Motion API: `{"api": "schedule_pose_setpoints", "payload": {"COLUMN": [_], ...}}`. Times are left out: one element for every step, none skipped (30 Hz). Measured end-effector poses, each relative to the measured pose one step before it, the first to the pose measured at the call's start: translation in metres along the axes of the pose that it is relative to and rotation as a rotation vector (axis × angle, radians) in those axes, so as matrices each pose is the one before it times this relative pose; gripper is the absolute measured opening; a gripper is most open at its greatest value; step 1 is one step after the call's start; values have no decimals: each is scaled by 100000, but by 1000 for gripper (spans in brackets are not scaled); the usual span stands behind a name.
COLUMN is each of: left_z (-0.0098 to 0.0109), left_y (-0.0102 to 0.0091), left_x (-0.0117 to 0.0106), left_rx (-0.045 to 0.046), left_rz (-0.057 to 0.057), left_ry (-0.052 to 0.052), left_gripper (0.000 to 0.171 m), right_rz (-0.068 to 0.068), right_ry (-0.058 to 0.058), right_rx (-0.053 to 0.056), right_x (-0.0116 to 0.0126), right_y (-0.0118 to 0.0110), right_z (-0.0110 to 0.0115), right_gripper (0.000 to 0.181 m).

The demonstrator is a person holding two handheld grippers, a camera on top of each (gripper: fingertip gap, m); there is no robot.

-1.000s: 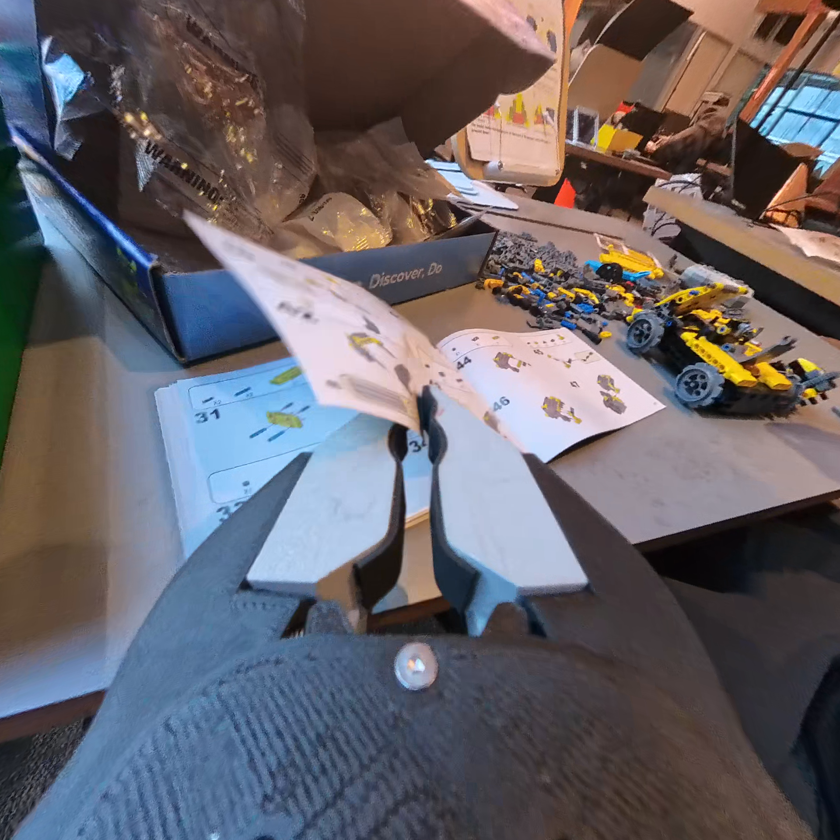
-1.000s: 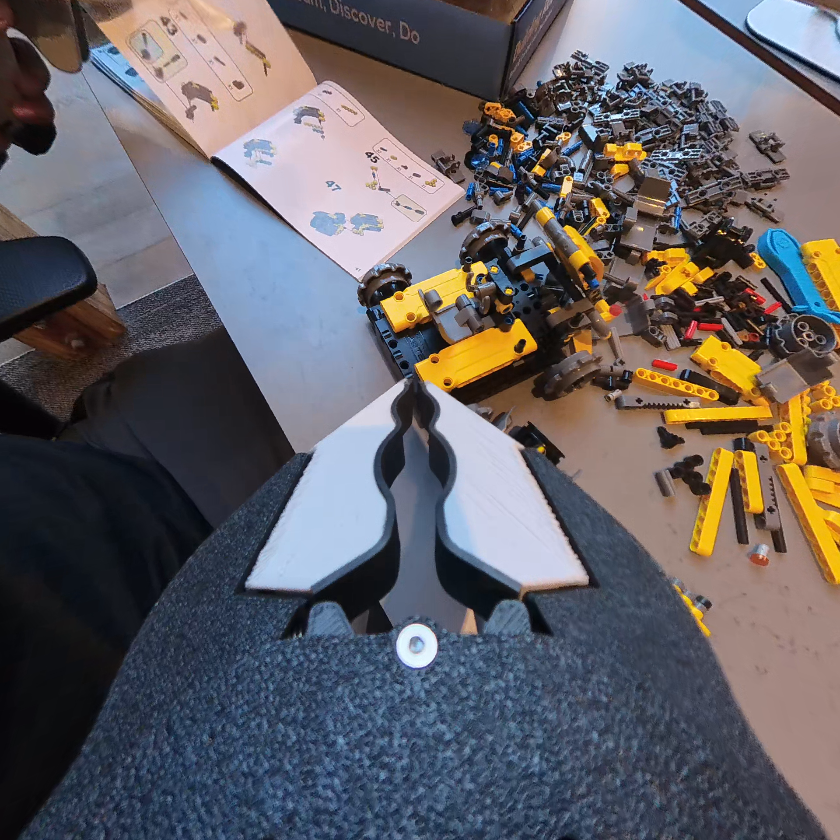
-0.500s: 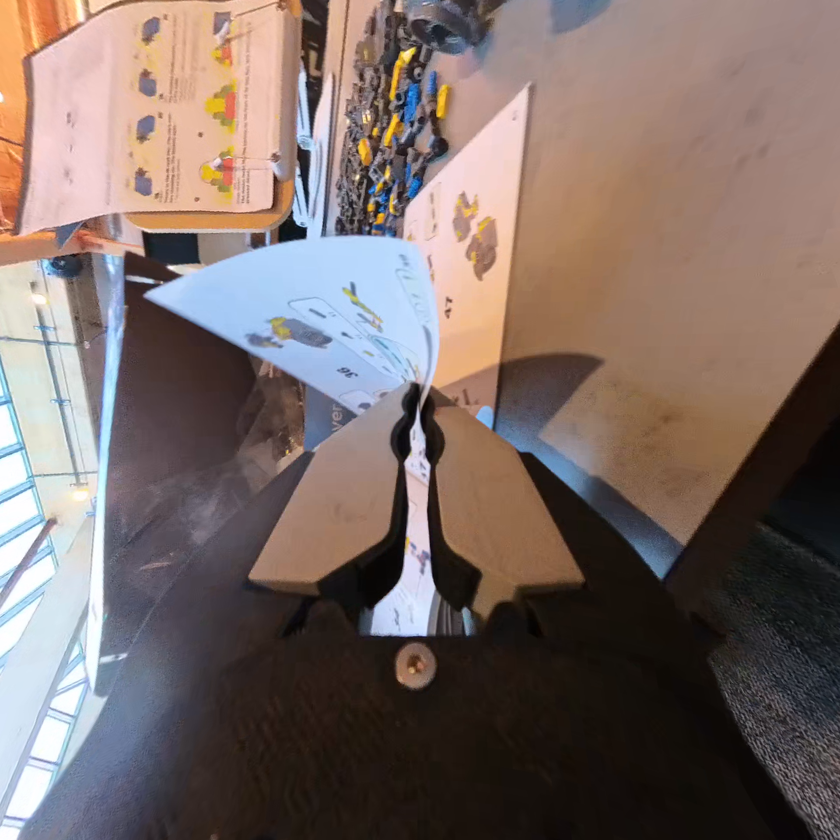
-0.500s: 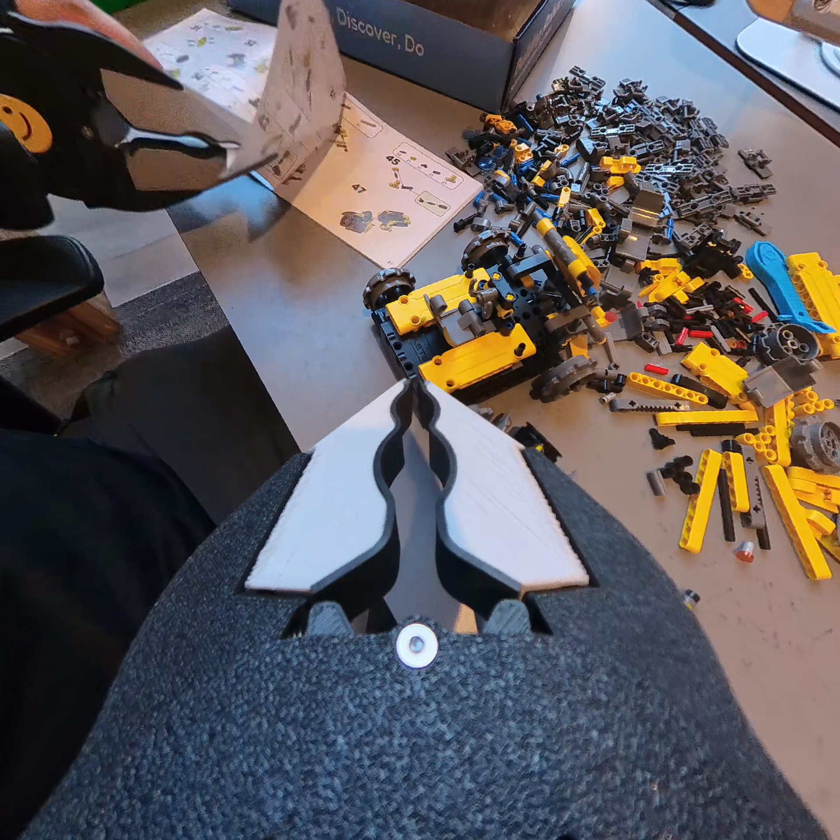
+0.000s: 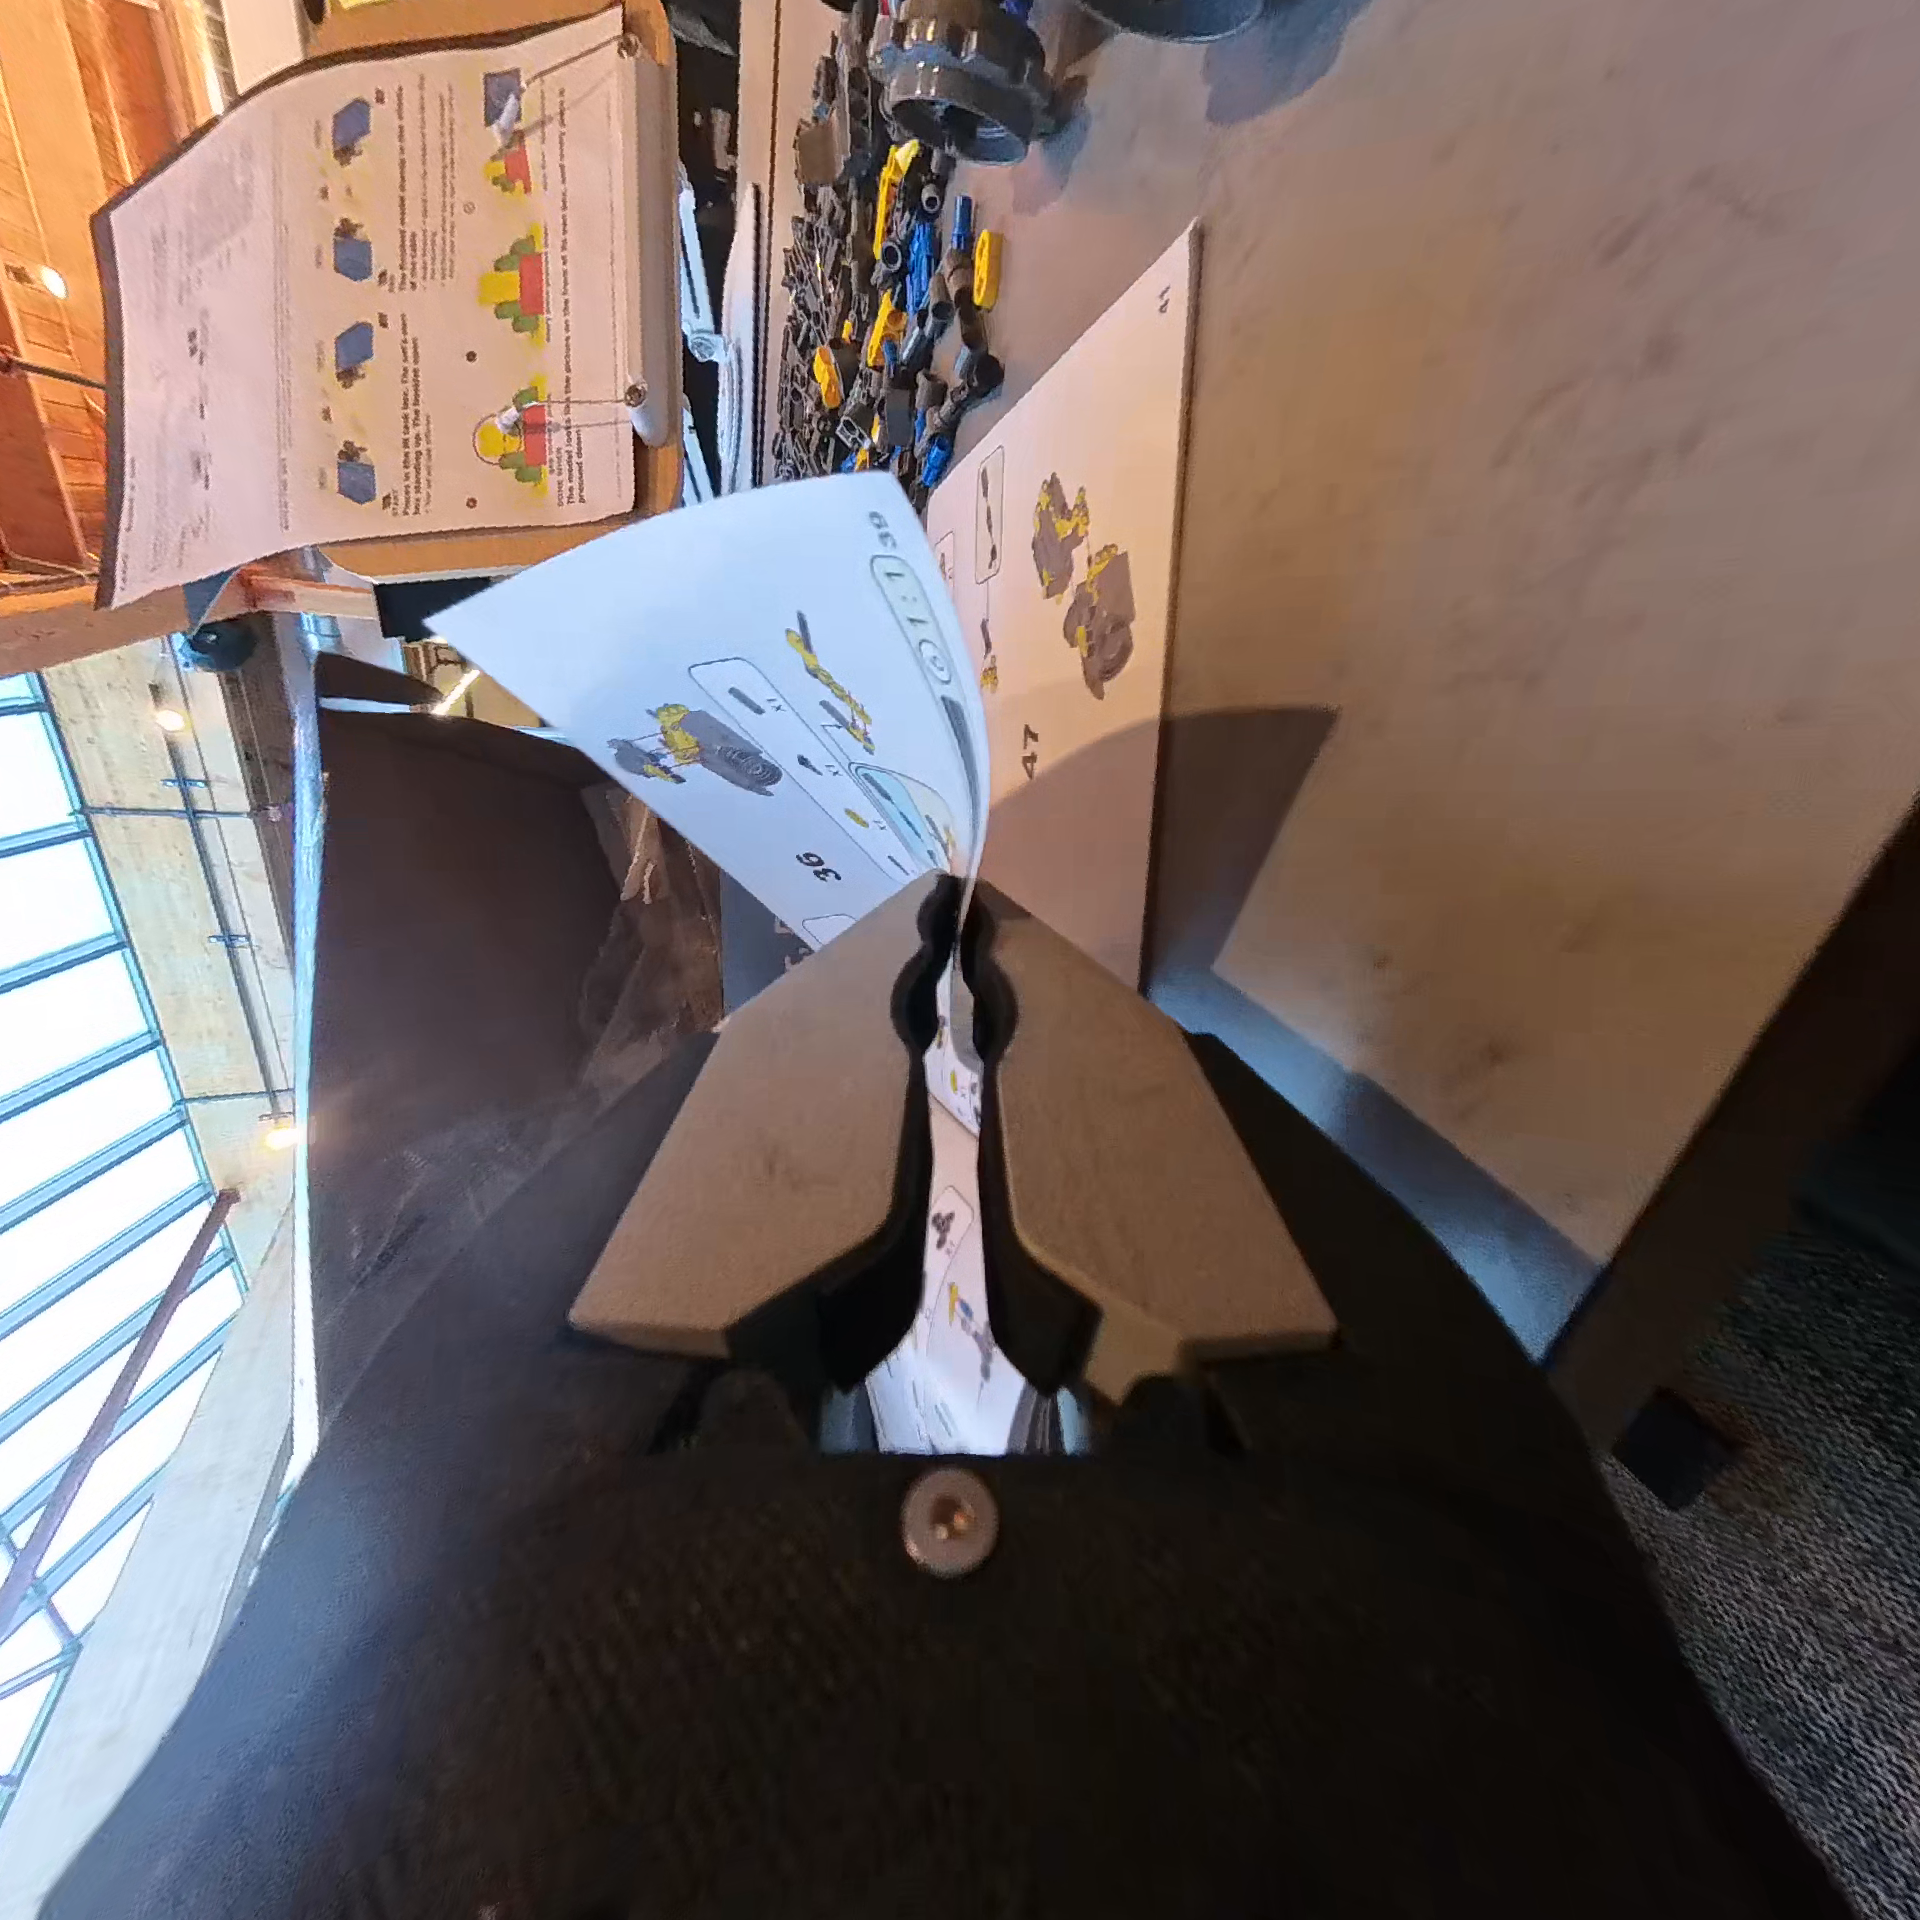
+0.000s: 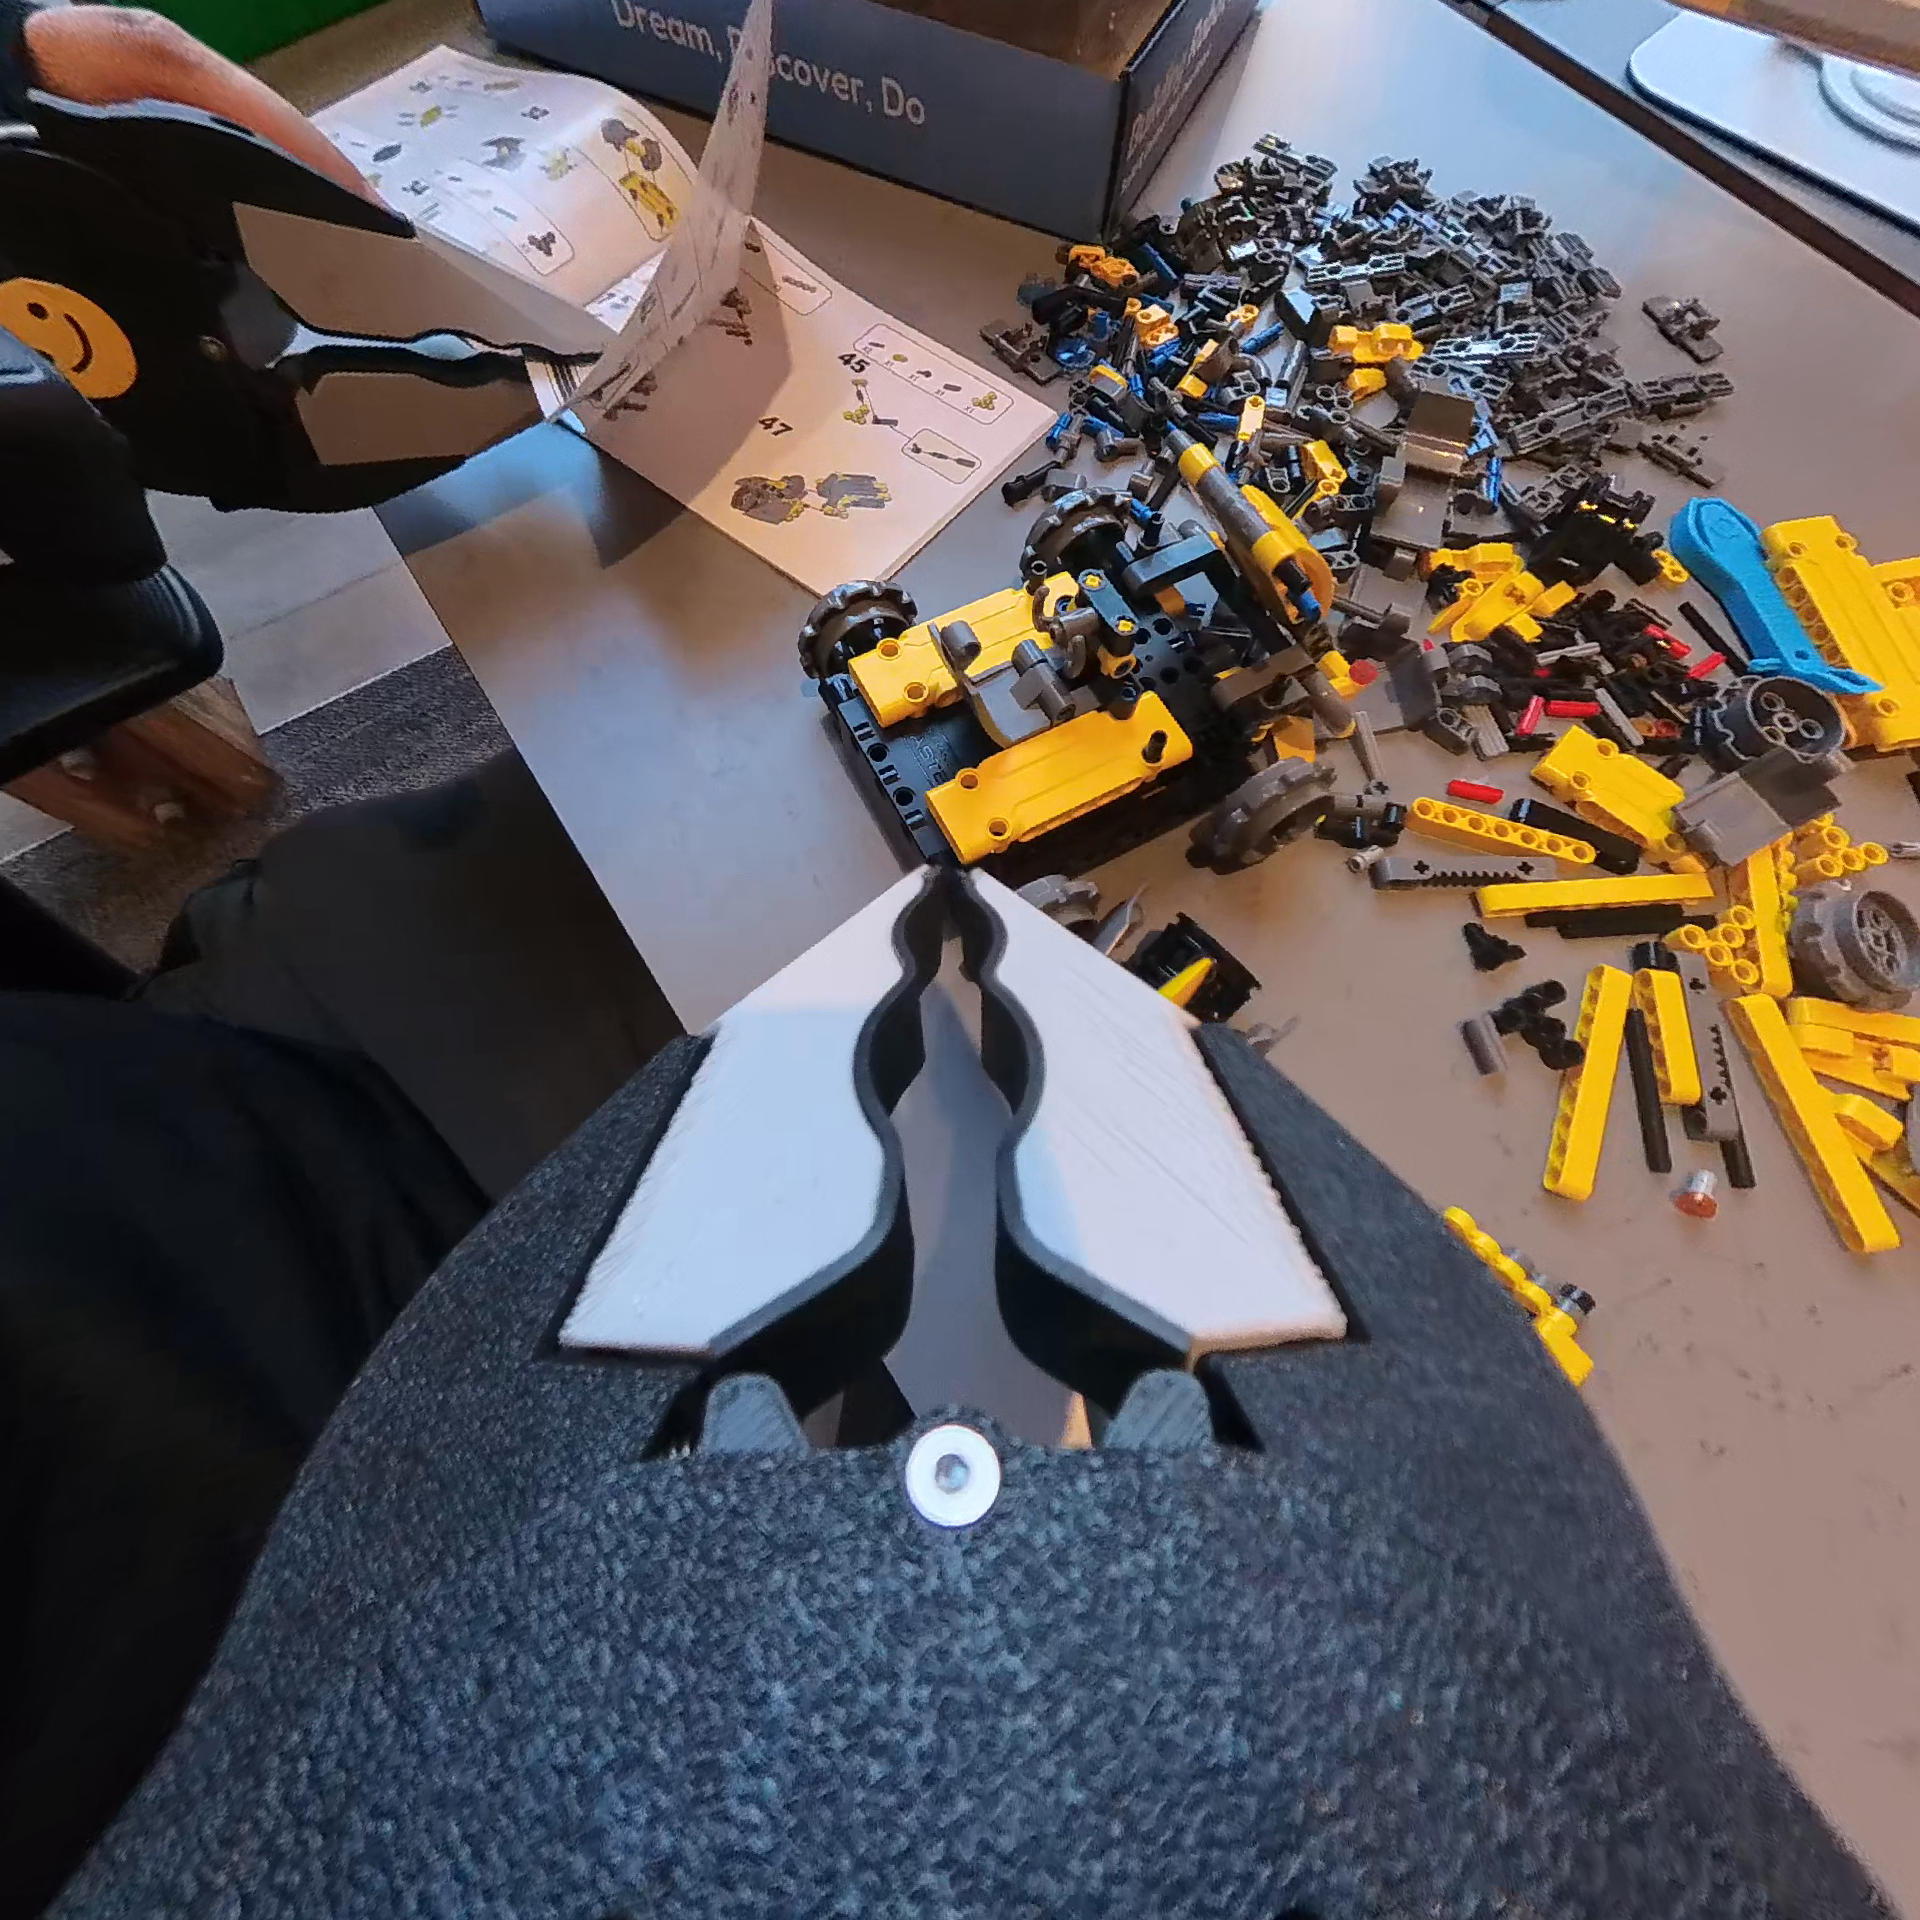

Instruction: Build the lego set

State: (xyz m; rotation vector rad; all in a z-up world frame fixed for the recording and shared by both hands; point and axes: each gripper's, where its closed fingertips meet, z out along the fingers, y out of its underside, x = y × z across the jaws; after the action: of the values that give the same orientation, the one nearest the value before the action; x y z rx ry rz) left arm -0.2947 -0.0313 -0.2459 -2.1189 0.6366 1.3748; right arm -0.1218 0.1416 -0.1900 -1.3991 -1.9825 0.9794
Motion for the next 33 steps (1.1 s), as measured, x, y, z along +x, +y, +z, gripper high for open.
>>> {"api": "schedule_pose_setpoints", "payload": {"left_z": [-28,-96,-186,-299,-389,-443,-470,-460,-411,-438,-422,-392,-316,-301,-329,-393,-396,-389,-440,-547,-678,-776,-778,-658,-391,-31,401,736,949,1085,1139,1089,967], "left_y": [19,85,200,356,546,805,1100,1363,1552,1548,1532,1575,1532,1325,1045,841,784,701,600,403,48,-388,-805,-1130,-1277,-1189,-858,-511,-224,167,575,942,1174], "left_x": [-133,-294,-404,-556,-664,-772,-922,-956,-923,-943,-944,-967,-905,-782,-651,-600,-784,-885,-785,-671,-419,30,467,840,1081,1257,1268,722,424,121,-29,121,102], "left_rx": [172,340,245,40,-213,-814,-1636,-2398,-2713,-1984,-1750,-2577,-3320,-3178,-2287,-1478,-1252,-837,-547,305,1991,3121,3609,3787,3104,1807,63,-1737,-1950,-2531,-3767,-5089,-5795], "left_rz": [-1181,-2985,-4994,-6836,-8223,-8897,-9064,-8859,-8470,-8390,-8128,-7498,-7242,-7623,-8077,-8252,-7282,-5630,-3822,-1983,-286,997,1929,2897,3611,4007,4068,3458,4210,4336,2727,472,-1275], "left_ry": [-968,-1160,-765,-796,-735,-725,-1293,-967,-427,-250,-47,46,425,1084,1683,1484,-353,-1582,-1681,-2275,-2225,-1060,67,1206,2010,3023,3525,883,33,-800,-764,1205,1713], "left_gripper": [0,0,0,0,0,0,0,0,0,0,1,2,8,17,28,35,35,41,50,52,52,52,49,46,41,29,17,17,16,10,5,2,0], "right_rz": [207,30,-87,-149,-130,-43,78,196,326,408,450,493,518,467,438,451,495,509,355,227,206,156,40,-63,-138,-233,-364,-548,-695,-800,-790,-720,-720], "right_ry": [187,228,287,341,347,358,386,364,312,403,453,401,341,394,413,298,222,67,140,231,151,60,-26,-89,-192,-378,-472,-525,-475,-413,-353,-135,296], "right_rx": [253,348,337,387,431,403,363,364,177,31,7,-10,-34,8,143,244,424,474,419,232,-99,-289,-323,-284,-139,85,338,427,444,408,125,-332,-496], "right_x": [51,45,26,36,35,66,96,132,160,221,248,252,256,261,248,204,157,104,84,70,54,29,-4,-32,-82,-154,-215,-279,-302,-305,-289,-226,-124], "right_y": [-8,-46,-47,-66,-37,-5,38,88,135,186,195,184,183,152,113,68,31,7,21,52,92,87,56,1,-68,-144,-221,-247,-251,-194,-108,8,91], "right_z": [-85,-112,-127,-143,-153,-161,-164,-147,-137,-121,-113,-113,-109,-106,-103,-106,-114,-123,-121,-107,-69,-36,-3,36,63,90,99,108,112,105,105,47,-2], "right_gripper": [2,2,2,2,1,2,2,2,2,2,2,2,2,2,2,2,2,2,2,2,2,2,2,2,2,2,2,2,2,2,2,2,2]}}
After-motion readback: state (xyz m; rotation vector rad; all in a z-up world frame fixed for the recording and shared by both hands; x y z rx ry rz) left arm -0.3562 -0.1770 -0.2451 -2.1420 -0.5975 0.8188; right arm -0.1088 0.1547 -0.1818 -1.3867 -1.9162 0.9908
